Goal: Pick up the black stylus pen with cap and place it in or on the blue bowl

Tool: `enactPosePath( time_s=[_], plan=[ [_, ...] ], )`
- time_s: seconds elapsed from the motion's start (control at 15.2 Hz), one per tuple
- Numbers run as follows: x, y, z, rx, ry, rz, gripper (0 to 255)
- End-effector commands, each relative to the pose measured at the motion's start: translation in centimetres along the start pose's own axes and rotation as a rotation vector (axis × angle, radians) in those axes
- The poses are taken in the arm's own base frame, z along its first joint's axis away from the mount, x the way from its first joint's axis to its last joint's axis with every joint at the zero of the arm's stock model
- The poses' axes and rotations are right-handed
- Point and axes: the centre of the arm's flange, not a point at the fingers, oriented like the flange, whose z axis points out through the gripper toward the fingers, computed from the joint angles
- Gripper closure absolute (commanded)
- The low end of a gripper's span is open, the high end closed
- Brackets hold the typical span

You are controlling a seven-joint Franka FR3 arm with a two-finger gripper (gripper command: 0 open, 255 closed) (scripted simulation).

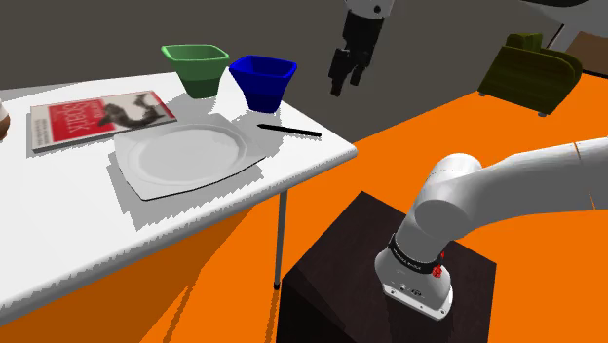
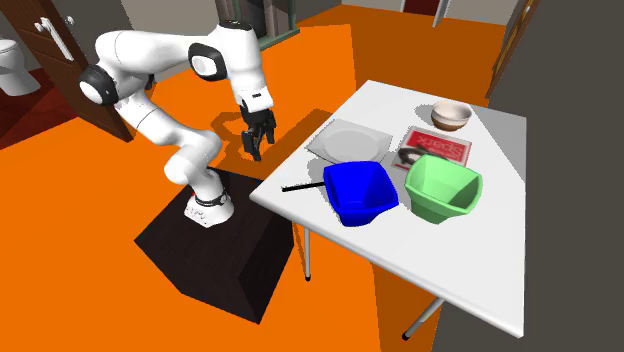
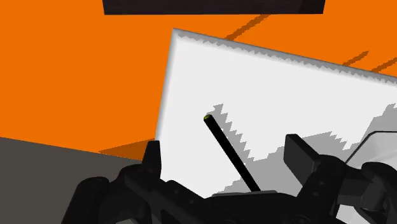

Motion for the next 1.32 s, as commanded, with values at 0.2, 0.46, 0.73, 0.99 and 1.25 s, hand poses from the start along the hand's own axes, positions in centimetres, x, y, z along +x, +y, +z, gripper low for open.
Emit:
enactPosePath(
  time_s=[0.2,0.46,0.73,0.99,1.25],
  plan=[
    [2.2,0.7,3.0,0.054,0.024,-0.121,0],
    [5.4,0.9,7.1,0.125,0.057,-0.282,0],
    [8.7,0.4,10.9,0.197,0.090,-0.443,0],
    [9.9,-0.2,13.3,0.222,0.101,-0.500,0],
    [10.0,-0.7,15.4,0.222,0.101,-0.500,0]
  ],
)
